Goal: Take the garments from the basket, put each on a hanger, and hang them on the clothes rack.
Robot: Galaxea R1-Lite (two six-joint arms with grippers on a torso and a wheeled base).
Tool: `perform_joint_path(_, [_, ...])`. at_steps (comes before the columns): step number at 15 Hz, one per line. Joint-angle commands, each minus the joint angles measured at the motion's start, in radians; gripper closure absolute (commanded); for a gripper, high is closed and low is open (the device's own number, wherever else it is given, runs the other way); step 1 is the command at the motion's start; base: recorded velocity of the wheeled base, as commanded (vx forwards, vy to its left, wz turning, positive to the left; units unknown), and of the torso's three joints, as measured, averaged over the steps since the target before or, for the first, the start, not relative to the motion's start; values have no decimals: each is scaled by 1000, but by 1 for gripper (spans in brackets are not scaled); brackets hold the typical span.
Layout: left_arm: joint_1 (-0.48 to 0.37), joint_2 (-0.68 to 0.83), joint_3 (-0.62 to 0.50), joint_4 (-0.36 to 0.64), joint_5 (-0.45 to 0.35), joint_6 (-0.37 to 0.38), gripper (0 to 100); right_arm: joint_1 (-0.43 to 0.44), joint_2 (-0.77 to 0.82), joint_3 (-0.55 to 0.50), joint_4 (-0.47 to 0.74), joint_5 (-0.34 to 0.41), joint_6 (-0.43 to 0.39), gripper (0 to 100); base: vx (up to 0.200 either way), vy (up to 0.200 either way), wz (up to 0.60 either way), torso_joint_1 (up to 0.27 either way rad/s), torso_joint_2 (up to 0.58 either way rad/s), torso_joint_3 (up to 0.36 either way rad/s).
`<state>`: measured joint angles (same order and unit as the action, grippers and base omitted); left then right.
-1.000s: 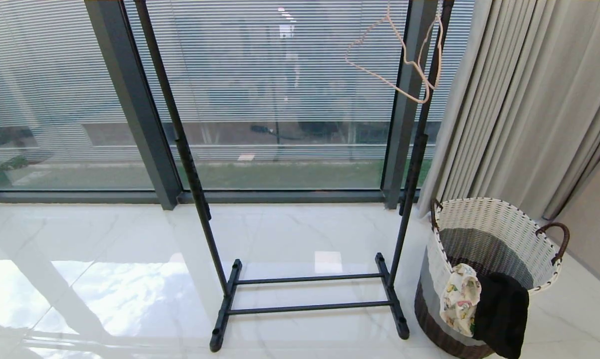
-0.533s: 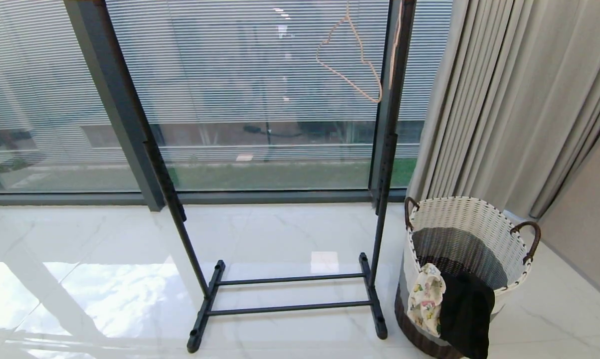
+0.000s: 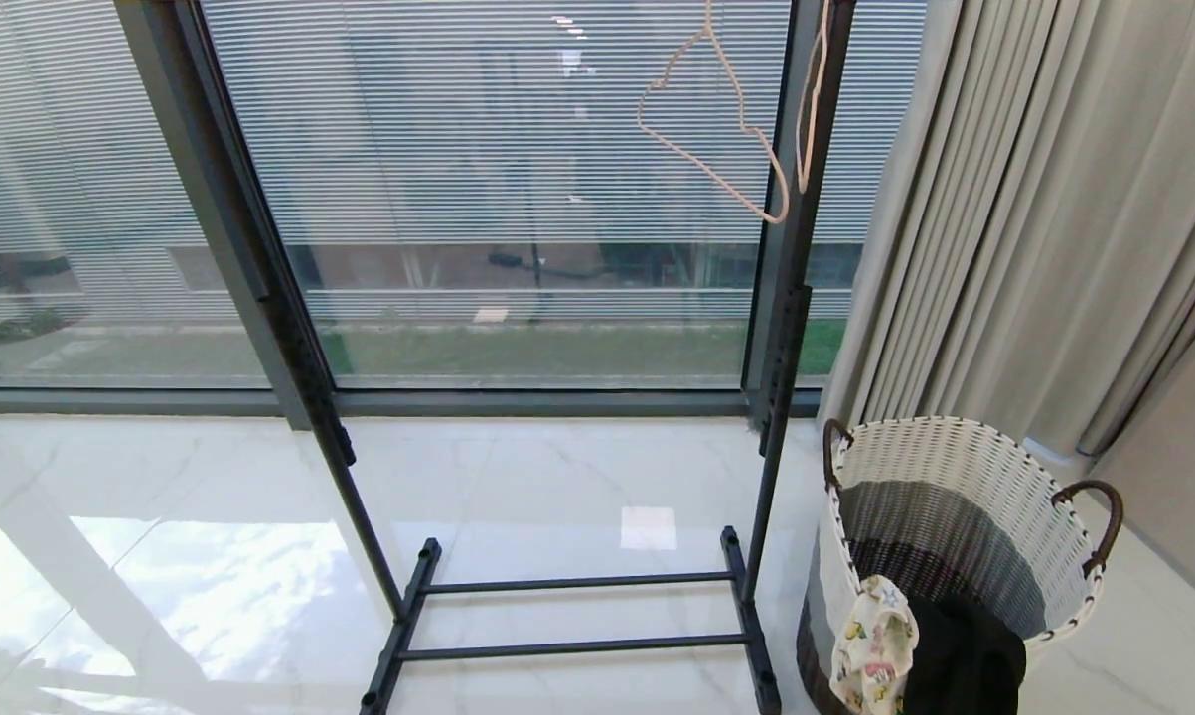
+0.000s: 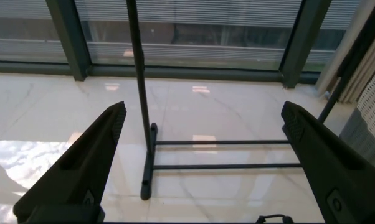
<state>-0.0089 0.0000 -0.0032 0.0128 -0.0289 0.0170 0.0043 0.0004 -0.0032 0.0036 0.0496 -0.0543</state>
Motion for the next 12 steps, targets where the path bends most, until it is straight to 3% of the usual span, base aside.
perform_joint_path(1, [1,0,0,-2,0,0,0,0,0,0,1,1,-6,0,200,0,0,-2,2,2])
perform_joint_path(12, [1,0,0,0,0,3,0,42,75,3,-24,18,-95,0,0,0,0,0,0,0])
